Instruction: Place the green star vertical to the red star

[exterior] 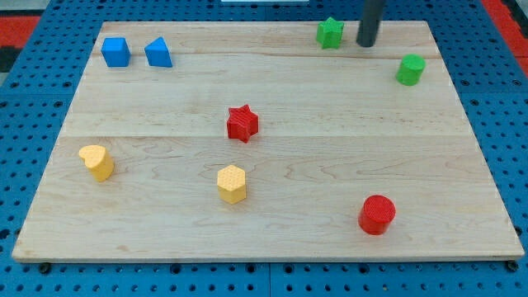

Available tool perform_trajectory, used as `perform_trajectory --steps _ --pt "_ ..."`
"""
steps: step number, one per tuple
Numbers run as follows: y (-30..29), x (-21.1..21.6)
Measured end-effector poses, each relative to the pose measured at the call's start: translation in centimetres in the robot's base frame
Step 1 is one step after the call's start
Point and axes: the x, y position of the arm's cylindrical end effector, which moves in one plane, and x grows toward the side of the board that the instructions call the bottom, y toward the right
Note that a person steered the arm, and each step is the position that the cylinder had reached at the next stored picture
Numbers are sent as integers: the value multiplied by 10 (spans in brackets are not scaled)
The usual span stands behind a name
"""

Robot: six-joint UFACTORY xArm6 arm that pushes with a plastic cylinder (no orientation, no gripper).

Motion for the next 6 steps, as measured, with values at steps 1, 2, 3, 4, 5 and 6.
perform_trajectory --steps 1,2,3,4,5,6 --pt "-15 -32" --pt "-97 -1" --pt "-164 31" --pt "-205 38" --pt "-181 10" --pt "-160 -33"
